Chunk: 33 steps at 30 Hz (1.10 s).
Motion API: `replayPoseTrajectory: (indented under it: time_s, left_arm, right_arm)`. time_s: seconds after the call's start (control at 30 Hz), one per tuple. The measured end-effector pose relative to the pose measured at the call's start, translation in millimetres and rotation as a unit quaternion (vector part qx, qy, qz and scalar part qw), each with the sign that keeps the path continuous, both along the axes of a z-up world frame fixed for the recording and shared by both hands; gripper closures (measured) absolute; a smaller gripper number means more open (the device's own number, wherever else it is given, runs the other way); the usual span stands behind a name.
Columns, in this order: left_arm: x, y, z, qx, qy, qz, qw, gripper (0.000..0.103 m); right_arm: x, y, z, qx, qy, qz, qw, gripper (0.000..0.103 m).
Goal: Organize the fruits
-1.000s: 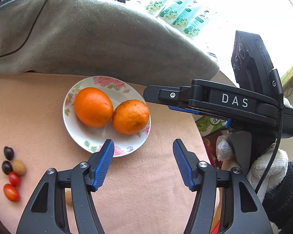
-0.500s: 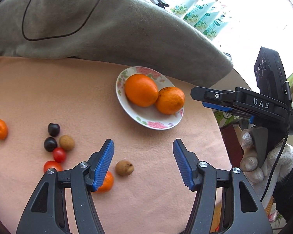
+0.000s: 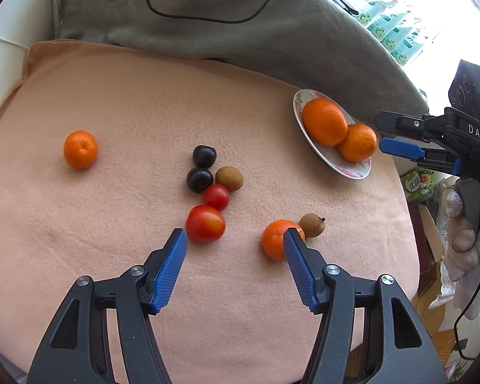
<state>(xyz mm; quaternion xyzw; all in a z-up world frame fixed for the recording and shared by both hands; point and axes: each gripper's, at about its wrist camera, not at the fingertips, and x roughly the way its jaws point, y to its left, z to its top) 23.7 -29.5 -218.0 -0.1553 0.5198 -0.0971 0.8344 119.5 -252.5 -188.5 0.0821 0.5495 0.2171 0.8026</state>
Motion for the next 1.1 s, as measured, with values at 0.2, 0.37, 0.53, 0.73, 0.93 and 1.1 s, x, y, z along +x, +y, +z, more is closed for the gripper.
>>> replayPoseTrajectory:
  time_s: [0.2,0.37,0.53,0.73,0.93,1.1]
  left_arm:
    - [-1.8,8.7,-9.2,0.002,0.006,0.006,1.0000,0.048]
    - [-2.7,12.7,-17.0,-0.004,0.012,0.010,0.9999,0.052]
    - [0.1,14.3,-21.2,-0.006,0.014,0.007,0.9999,0.056]
    - [5.4,16.3,-26.6,-0.015,0.018,0.008,0.9997,0.059]
    - [11.1,12.4,-31.5,-0.019,0.023,0.003,0.9996,0.060]
    - [17.7,4.6,-33.8,-0.024,0.027,0.001,0.9993,0.061]
  right_arm:
    - [10.0,26.5,-23.0,0.018,0.043,0.009,0.999,0.028]
    - [15.4,51.1,-38.7,0.009,0.065,0.032,0.997,0.036]
    - [21.1,76.4,-57.3,0.015,0.099,0.049,0.994,0.044]
    - [26.2,98.4,-80.0,0.019,0.139,0.057,0.988,0.051]
    - [31.3,103.2,-99.6,0.034,0.172,0.038,0.984,0.055]
    - [32.1,109.2,-106.6,0.036,0.181,0.037,0.982,0.058]
